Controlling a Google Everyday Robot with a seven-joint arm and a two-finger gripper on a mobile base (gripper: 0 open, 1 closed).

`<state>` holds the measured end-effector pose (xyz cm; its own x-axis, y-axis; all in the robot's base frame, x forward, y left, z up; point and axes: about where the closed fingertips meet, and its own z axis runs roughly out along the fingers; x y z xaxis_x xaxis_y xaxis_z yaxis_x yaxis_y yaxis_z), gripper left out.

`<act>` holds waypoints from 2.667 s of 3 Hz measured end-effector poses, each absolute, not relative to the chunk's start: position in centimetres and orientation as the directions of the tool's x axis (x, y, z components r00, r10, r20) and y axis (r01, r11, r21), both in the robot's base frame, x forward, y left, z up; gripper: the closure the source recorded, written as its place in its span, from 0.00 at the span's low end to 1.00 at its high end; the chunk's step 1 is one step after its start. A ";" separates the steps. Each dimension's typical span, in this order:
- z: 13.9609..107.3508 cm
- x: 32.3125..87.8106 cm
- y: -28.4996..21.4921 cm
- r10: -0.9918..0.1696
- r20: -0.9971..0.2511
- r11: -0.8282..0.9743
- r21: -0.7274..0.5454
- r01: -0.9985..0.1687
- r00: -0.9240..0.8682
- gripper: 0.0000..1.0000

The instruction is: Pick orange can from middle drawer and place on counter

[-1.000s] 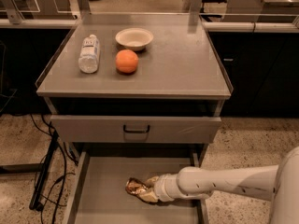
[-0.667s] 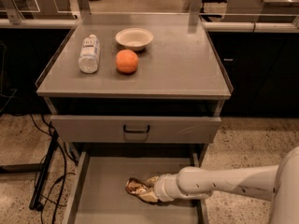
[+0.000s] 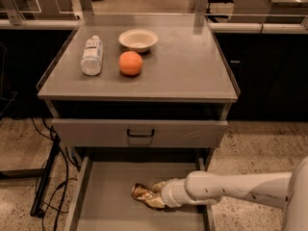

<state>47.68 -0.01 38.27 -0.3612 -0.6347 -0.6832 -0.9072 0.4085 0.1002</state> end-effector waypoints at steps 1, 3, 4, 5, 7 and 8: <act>40.8 47.8 -1.4 -0.622 -0.703 0.411 0.082 -0.908 -0.345 1.00; 48.5 46.4 -5.3 -0.577 -0.776 0.410 -0.005 -0.912 -0.255 1.00; 54.7 45.1 -8.0 -0.560 -0.807 0.411 -0.073 -0.909 -0.188 1.00; 60.2 44.4 -9.7 -0.584 -0.800 0.408 -0.142 -0.902 -0.138 1.00; 67.1 45.7 -10.5 -0.620 -0.780 0.387 -0.209 -0.898 -0.086 1.00; 67.9 46.0 -10.5 -0.624 -0.778 0.386 -0.224 -0.895 -0.074 1.00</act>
Offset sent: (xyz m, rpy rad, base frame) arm -0.0086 -0.0672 0.1161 0.0876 -0.1684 -0.0294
